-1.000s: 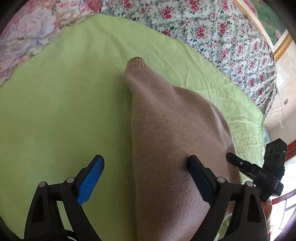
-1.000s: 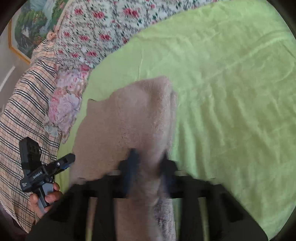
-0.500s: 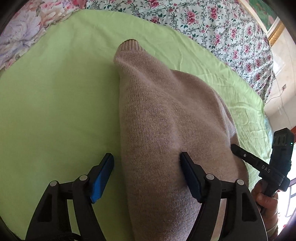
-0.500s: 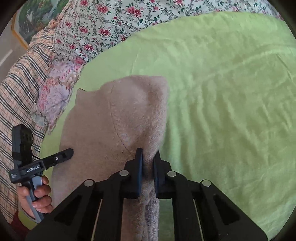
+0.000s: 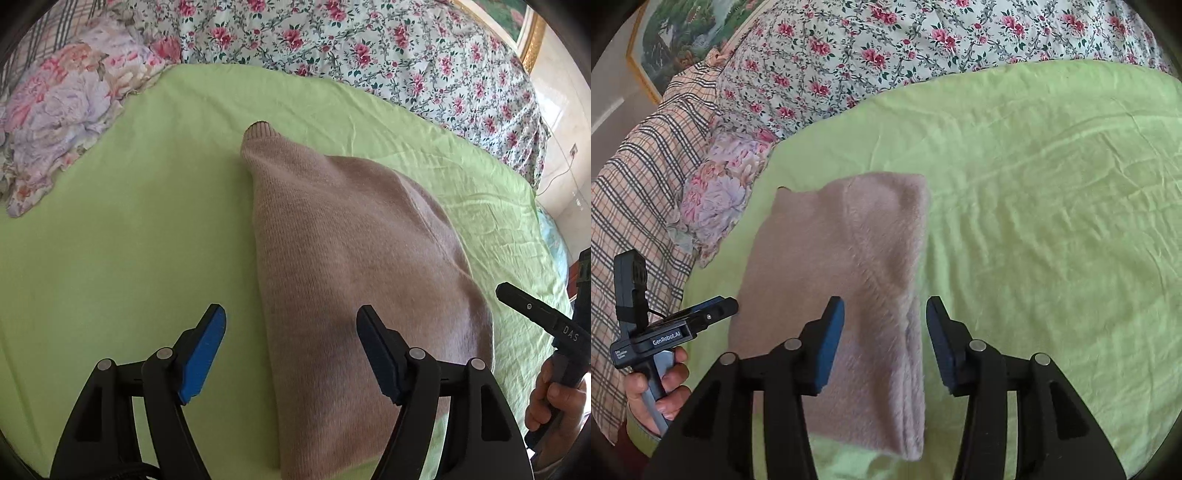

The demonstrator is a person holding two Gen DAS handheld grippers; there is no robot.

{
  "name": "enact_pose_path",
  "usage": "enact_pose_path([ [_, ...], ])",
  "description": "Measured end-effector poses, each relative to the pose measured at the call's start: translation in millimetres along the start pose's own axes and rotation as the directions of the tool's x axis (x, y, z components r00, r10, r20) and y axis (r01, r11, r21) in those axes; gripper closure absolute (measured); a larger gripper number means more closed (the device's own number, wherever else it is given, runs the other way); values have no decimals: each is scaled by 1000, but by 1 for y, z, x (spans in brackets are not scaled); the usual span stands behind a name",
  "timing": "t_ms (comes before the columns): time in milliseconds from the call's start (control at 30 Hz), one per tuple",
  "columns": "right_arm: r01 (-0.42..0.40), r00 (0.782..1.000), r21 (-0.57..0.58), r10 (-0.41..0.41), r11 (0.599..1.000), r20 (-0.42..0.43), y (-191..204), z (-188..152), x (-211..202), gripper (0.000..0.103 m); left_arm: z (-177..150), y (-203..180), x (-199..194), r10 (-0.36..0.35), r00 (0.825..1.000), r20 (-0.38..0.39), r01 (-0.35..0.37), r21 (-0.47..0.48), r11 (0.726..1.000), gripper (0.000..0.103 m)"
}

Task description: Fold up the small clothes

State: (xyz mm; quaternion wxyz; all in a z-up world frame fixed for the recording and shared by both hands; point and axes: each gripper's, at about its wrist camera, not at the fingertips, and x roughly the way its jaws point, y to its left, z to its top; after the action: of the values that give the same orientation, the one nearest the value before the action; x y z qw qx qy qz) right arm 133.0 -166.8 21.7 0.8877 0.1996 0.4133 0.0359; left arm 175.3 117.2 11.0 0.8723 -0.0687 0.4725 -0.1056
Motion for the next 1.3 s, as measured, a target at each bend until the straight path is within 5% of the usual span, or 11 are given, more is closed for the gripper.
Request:
enact_pose_path([
  [733, -17, 999, -80, 14, 997, -44, 42, -63, -26, 37, -72, -10, -39, 67, 998, -14, -66, 74, 995, 21],
  [1300, -3, 997, -118, -6, 993, -77, 53, -99, -33, 31, -95, -15, -53, 120, 993, -11, -117, 156, 981, 18],
])
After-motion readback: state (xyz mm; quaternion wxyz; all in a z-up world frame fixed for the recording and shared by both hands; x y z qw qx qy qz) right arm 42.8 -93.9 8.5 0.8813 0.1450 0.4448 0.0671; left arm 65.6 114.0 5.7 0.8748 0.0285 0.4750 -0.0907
